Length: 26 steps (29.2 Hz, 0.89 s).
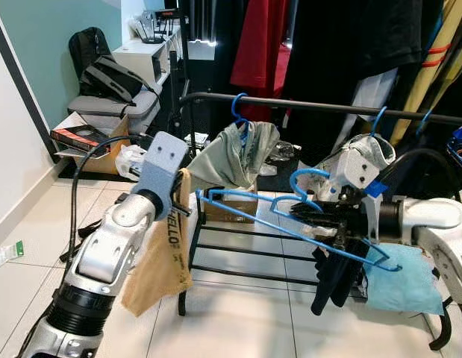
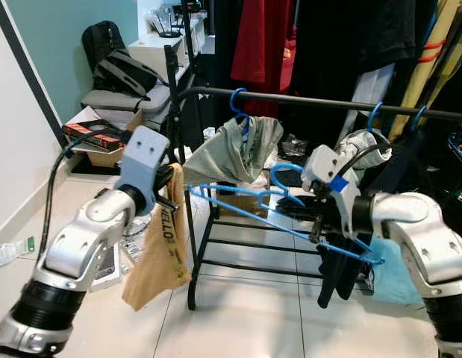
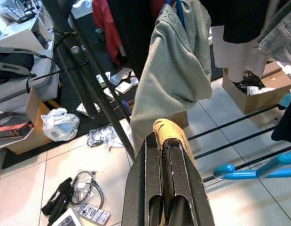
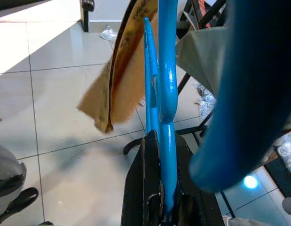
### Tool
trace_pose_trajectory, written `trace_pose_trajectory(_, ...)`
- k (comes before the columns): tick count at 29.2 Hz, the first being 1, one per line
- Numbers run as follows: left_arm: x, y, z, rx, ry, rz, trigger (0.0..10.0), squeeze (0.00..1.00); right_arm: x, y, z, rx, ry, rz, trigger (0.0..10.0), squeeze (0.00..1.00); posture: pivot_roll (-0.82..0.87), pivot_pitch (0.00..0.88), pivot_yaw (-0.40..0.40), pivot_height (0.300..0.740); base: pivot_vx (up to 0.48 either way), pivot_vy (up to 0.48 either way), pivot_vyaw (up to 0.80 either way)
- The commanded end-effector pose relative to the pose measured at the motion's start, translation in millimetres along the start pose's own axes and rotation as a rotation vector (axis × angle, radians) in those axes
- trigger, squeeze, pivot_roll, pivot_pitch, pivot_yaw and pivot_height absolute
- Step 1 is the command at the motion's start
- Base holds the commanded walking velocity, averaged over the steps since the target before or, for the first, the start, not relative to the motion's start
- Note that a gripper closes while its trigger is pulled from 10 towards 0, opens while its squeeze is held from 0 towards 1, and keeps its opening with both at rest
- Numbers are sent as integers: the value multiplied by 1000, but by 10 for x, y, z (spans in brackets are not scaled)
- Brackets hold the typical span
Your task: Hang hanger
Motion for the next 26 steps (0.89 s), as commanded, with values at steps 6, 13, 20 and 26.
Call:
trace_pose_trajectory(6,5,11,38,-11,69,-2,10000,0,22,26,24,28,-11,-9,10000,0,-94,0,16,740,0,0,0)
trace_pose_trajectory(13,16,-4,30,-22,81,-2,10000,0,25,33,31,30,-12,-12,10000,0,-93,0,15,740,0,0,0)
trace_pose_trajectory(20,43,-6,59,-16,75,-9,10000,0,21,46,67,38,-13,-13,10000,0,-93,0,15,740,0,0,0)
trace_pose_trajectory(26,60,-5,61,-19,77,-14,10000,0,-17,87,193,105,7,7,10000,0,-89,0,15,740,0,0,0)
Point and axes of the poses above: a point about 5 cm out from each wrist's last joint towards the gripper, its own y axis pointing out of the wrist towards the gripper, its own z axis along the axis of the wrist's last joint, x = y × z, the point moved 2 cm from there along y, pointing out of the wrist towards the gripper, and after that the axes turned 9 degrees about -y, right-handed, at the moved point
